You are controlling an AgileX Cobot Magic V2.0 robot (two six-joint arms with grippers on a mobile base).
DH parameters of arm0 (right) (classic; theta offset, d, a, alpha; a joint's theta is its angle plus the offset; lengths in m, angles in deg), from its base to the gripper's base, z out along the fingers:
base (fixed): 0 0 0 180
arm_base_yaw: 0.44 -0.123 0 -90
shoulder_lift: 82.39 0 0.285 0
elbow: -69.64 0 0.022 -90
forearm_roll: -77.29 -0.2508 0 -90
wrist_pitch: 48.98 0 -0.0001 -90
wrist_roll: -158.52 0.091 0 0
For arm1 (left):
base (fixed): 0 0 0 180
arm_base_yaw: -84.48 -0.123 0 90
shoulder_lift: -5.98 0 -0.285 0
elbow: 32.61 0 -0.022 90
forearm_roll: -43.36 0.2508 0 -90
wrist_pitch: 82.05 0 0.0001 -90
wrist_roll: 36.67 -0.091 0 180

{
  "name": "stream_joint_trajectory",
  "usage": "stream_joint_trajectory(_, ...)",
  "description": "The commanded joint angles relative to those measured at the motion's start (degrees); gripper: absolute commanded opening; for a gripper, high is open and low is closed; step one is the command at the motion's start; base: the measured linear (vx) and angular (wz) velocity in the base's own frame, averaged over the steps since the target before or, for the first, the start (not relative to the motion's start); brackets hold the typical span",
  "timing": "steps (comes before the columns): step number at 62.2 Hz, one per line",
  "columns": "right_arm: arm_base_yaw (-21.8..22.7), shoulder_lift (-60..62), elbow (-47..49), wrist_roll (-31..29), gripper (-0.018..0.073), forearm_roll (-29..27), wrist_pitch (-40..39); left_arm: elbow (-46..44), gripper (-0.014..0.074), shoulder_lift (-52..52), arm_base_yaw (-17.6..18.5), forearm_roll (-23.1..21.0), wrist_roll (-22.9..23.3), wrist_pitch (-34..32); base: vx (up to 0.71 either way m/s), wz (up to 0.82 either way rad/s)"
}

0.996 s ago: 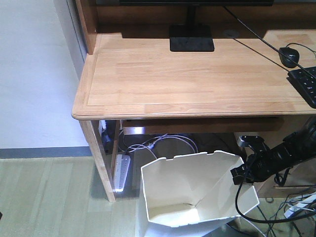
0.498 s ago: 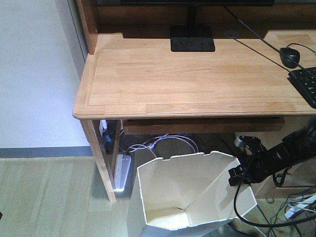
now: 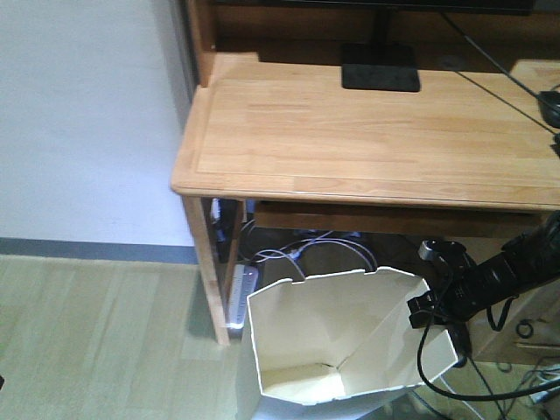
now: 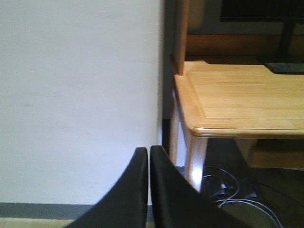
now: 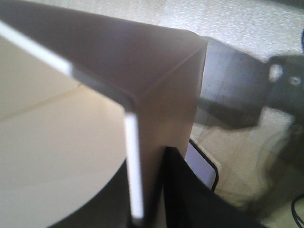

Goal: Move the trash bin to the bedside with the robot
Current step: 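Drive the base away from the desk, holding the bin with the right gripper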

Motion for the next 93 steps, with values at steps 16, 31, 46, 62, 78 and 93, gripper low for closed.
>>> stream_joint_trajectory(16,0.2,4.3,0.2,0.2,-0.0006,-2.5,13.5,1.7,-0.0006,-0.6,0.3,-0.2,0.5,-4.2,-0.1,0.42)
stream_joint_trajectory(31,0.2,4.3,0.2,0.2,-0.0006,-2.5,13.5,1.7,-0.0006,-0.6,0.3,-0.2,0.5,-4.2,-0.12,0.52)
stream_joint_trajectory(46,0.2,4.3,0.2,0.2,-0.0006,-2.5,13.5,1.7,-0.0006,-0.6,0.3,-0.2,0.5,-4.2,-0.11,0.52)
stream_joint_trajectory(62,0.2,4.3,0.2,0.2,-0.0006,-2.5,13.5,1.7,-0.0006,-0.6,0.3,-0.2,0.5,-4.2,-0.07,0.44)
stream_joint_trajectory(78,0.2,4.3,0.2,0.2,-0.0006,-2.5,13.5,1.7,-0.0006,-0.6,0.3,-0.2,0.5,-4.2,-0.01,0.38)
stream_joint_trajectory(93,0.2,4.3,0.2,0.2,-0.0006,-2.4,13.5,1.7,-0.0006,-0.6,0.3,-0.2,0.5,-4.2,0.04,0.43)
